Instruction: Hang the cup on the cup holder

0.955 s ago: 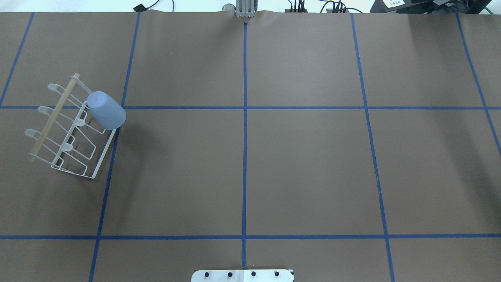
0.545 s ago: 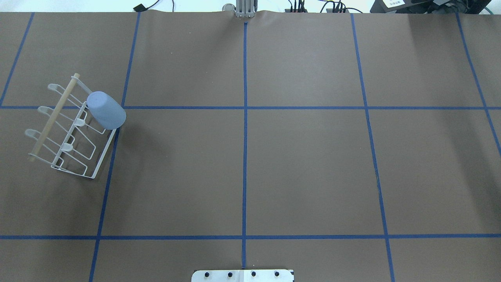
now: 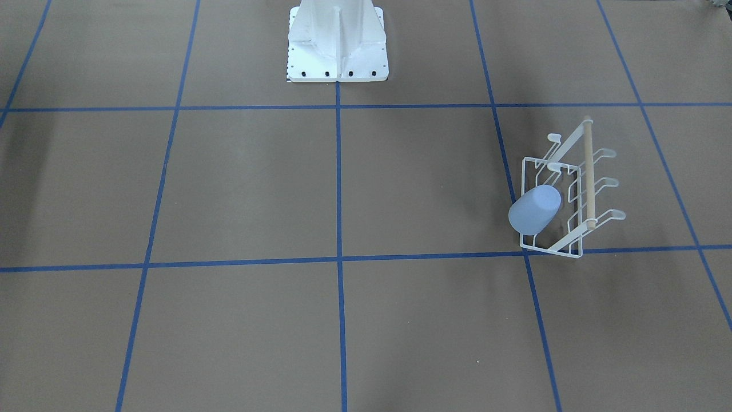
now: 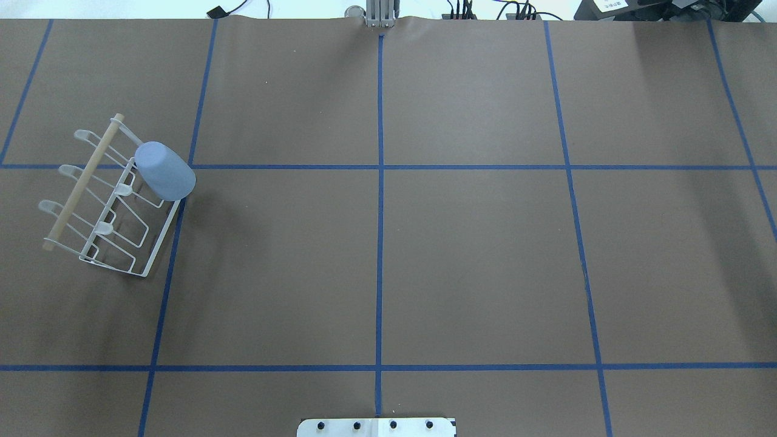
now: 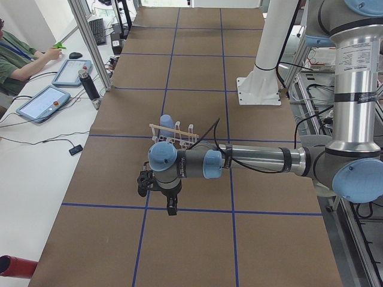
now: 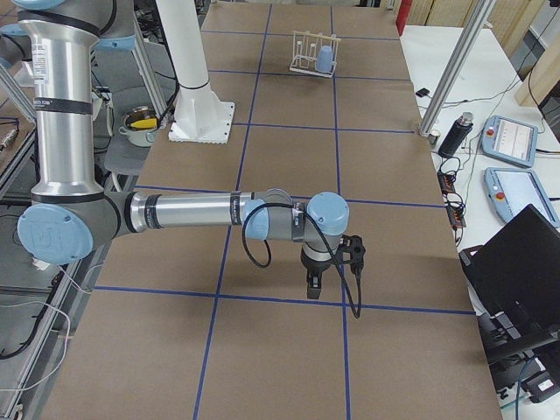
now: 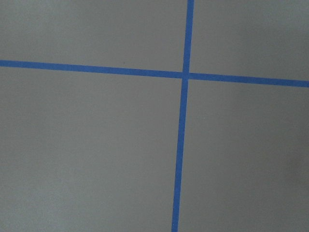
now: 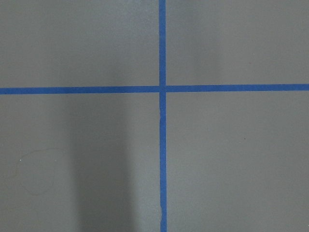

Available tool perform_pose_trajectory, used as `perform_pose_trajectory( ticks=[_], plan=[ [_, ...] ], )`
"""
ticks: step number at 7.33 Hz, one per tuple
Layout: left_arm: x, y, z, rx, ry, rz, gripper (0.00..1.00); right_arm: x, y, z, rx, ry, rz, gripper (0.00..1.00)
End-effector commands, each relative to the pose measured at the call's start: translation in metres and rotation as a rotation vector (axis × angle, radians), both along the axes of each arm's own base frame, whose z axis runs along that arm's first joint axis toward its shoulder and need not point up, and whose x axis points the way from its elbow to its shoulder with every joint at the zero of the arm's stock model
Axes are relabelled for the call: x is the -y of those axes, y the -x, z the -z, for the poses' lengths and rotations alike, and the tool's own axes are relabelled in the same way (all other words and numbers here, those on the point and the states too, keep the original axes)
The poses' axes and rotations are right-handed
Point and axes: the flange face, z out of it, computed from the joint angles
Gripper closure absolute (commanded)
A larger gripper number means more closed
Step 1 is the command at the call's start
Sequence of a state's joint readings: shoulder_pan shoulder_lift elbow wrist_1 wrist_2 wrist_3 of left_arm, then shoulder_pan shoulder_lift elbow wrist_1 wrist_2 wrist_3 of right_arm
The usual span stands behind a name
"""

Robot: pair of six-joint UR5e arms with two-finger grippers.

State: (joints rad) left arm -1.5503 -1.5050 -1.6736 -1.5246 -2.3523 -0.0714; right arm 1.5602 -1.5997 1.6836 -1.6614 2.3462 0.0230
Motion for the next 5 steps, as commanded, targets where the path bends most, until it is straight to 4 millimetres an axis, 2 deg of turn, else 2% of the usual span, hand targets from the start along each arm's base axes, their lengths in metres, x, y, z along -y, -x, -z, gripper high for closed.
perform_pose_trajectory(
  ticks=[1,5],
  plan=[
    [0.0054,-0.0007,0.0026,-0.002,-0.004,-0.001,0.02,-0.0075,-0.0021,-0.0063,0.001,0.015,-0.004,0.00],
    [0.0067,-0.0015,0.0038,-0.002,-0.003,-0.001,0.01,-0.0067,-0.0024,-0.0016,-0.004,0.000,-0.006,0.00]
  ],
)
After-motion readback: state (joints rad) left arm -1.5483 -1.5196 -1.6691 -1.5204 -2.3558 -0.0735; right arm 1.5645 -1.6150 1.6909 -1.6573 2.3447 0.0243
